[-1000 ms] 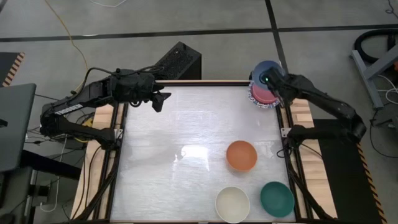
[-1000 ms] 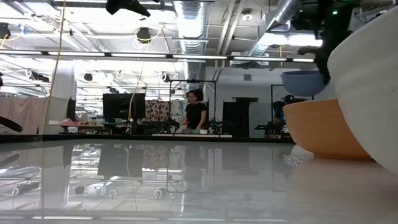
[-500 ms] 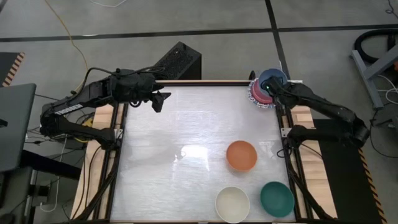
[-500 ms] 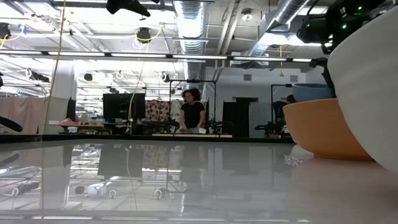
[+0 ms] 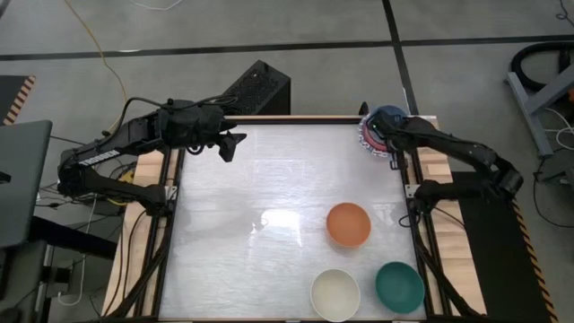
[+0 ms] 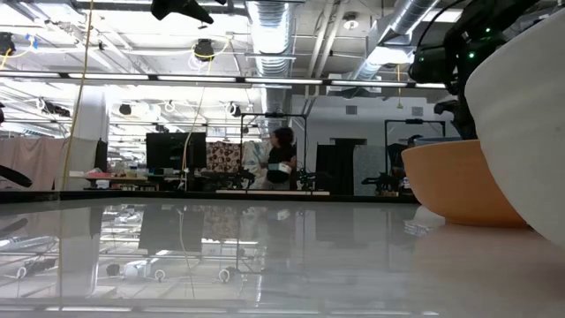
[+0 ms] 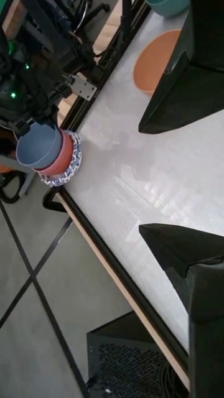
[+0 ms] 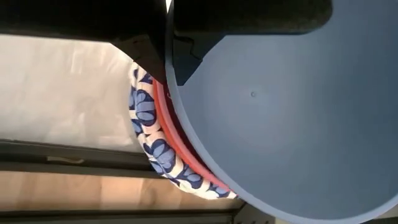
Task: Nest bowls inside each other
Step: Stack the blue bowl on top of the pink bowl
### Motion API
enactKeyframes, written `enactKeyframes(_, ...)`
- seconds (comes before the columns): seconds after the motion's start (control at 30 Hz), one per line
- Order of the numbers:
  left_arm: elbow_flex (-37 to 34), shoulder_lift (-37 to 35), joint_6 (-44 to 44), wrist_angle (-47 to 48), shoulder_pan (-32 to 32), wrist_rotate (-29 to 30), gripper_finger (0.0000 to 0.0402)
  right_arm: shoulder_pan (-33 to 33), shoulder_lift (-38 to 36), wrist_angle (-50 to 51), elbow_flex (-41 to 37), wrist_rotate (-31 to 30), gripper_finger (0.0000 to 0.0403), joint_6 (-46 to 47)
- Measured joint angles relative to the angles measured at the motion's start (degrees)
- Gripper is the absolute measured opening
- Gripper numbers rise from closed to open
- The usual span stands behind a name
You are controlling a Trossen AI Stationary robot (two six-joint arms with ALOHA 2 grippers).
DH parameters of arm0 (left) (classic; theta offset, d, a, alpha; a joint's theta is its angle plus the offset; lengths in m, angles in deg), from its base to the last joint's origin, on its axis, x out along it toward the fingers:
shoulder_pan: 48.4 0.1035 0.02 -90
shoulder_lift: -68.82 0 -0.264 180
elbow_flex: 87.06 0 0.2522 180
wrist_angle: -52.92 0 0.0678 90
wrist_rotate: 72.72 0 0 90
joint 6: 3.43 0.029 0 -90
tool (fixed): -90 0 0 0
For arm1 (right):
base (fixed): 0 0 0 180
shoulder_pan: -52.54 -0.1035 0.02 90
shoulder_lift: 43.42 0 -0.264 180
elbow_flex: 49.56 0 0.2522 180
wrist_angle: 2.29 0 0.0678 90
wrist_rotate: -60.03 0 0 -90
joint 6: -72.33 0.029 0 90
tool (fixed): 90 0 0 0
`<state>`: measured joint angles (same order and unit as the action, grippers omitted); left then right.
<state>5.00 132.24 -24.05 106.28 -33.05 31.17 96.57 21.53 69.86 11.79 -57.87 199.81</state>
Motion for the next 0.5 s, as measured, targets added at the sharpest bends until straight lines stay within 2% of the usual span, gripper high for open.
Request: enactKeyframes(0.5, 0.0, 0.0, -0.15, -0.02, 0.0, 0.04, 0.0238, 1.51, -0.02, 0.68, 0.0, 0.64, 0.0021, -1.79)
